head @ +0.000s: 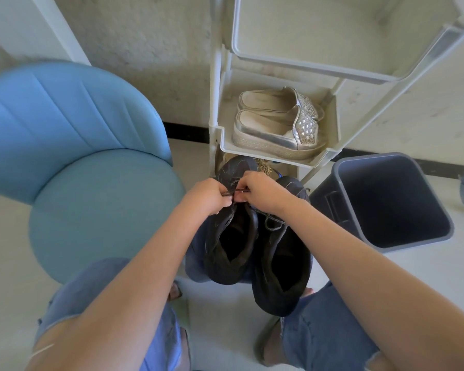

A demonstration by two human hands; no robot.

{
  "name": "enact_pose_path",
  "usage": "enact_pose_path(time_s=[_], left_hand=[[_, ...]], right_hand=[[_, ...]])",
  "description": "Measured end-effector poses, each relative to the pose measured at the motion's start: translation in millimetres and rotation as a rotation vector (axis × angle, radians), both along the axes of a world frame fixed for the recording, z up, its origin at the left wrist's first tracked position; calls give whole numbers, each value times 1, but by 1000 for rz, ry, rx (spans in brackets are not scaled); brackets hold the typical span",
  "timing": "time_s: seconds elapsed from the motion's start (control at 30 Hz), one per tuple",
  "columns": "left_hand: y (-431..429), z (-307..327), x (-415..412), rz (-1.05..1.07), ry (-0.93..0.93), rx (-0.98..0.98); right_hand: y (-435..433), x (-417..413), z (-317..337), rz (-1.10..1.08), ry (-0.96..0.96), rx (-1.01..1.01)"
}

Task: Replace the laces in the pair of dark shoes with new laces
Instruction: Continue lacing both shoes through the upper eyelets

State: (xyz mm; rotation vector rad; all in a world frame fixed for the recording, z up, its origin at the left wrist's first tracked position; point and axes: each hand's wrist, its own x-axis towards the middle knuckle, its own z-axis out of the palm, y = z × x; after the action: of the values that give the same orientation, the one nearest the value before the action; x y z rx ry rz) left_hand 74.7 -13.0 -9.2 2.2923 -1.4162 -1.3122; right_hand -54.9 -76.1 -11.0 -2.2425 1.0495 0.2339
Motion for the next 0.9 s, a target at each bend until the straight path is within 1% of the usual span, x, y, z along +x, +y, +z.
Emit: enact_pose_path(time_s=[0.17, 0.27, 0.4, 0.47, 0.53, 0.63, 0.7, 0.8, 0.9], left_hand=[[1, -1, -1, -12, 4, 0], [1, 0, 1, -44, 1, 11], [2, 0, 2, -80, 0, 28], [4, 1, -2, -105, -47, 68], [5, 1, -6, -127, -139, 79], [5, 0, -12, -164, -270, 48], [6, 0, -15, -178, -317, 49], [8, 1, -12, -160, -332, 67], [10, 0, -7, -148, -297, 92]], right_hand=[[0, -3, -2, -166, -57, 119], [-2, -6, 0, -161, -60, 164], [-9, -18, 10, -247, -182, 231], [-9, -26, 11, -237, -108, 243], [-3, -28, 9, -209, -15, 242], [4, -21, 4, -212, -11, 237], [5, -19, 2, -185, 36, 220], [2, -25, 2, -209, 82, 274], [-2, -34, 5, -268, 84, 346]])
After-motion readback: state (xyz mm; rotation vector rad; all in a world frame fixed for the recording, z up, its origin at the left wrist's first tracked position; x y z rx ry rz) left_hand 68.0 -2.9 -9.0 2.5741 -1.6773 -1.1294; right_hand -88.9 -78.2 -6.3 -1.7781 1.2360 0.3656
